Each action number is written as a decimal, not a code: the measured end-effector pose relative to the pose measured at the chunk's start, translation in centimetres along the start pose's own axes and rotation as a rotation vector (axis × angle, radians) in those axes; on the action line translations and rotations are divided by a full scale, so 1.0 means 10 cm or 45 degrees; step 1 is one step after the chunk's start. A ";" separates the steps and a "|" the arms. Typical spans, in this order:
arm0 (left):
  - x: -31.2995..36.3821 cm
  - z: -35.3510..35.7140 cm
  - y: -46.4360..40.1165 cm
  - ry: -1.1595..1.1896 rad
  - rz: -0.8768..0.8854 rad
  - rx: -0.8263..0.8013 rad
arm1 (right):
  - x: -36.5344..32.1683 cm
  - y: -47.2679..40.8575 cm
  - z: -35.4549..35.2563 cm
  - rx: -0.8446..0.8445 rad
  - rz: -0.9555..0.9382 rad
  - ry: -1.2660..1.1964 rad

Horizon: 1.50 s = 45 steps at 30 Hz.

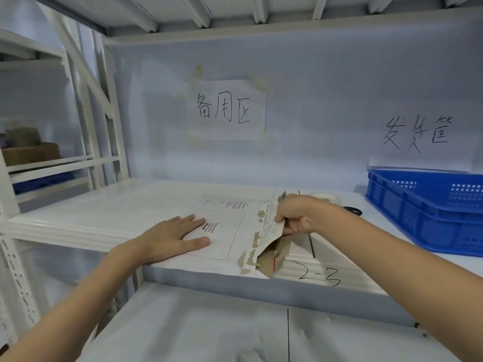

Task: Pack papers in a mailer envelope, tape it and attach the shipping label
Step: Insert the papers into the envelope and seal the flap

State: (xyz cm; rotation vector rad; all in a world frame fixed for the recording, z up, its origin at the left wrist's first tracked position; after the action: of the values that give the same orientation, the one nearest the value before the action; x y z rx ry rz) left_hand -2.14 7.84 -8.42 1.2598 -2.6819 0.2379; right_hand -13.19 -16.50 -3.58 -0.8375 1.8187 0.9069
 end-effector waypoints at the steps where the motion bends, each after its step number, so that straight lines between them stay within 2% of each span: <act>1: 0.00 0.00 0.01 0.001 -0.001 0.006 | -0.02 -0.04 0.02 -0.021 0.023 0.037; 4: 0.02 0.00 0.04 0.012 0.001 0.029 | -0.02 -0.16 0.08 -0.045 0.118 0.067; 7: 0.03 0.01 0.07 0.065 -0.014 0.075 | 0.00 -0.23 0.22 -0.074 0.164 -0.054; 13: 0.06 0.01 0.07 0.104 -0.057 0.169 | 0.00 -0.19 0.36 -0.271 0.125 -0.217; 20: 0.12 0.00 0.01 0.098 -0.057 0.203 | -0.03 -0.11 0.40 -0.279 0.134 -0.228; 23: 0.12 0.01 -0.01 0.074 -0.058 0.192 | -0.06 -0.08 0.37 -0.271 0.169 -0.101; 27: 0.11 0.00 0.00 0.078 -0.080 0.160 | -0.04 -0.15 0.17 -0.119 0.175 0.205; 30: 0.12 -0.01 0.01 0.088 -0.089 0.148 | 0.03 -0.13 0.09 -0.109 0.206 0.384; 38: 0.17 -0.06 0.08 0.180 -0.135 0.092 | 0.03 -0.09 0.20 -0.173 0.187 0.518; 45: 0.21 -0.07 0.12 0.220 -0.133 0.051 | 0.08 -0.07 0.18 -0.195 0.238 0.432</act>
State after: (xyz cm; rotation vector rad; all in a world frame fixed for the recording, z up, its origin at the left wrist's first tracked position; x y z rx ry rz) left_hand -4.32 7.24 -7.33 1.3207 -2.4704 0.3700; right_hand -12.11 -15.45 -5.03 -0.9747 2.1696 1.0849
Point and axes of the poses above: each hand's wrist, its own y-axis away from the middle knuckle, its own z-axis out of the palm, x = y × z, the point moved 5 cm from there along -y, towards the middle knuckle, and after that the axes turned 5 degrees about x, right-handed, at the moved point
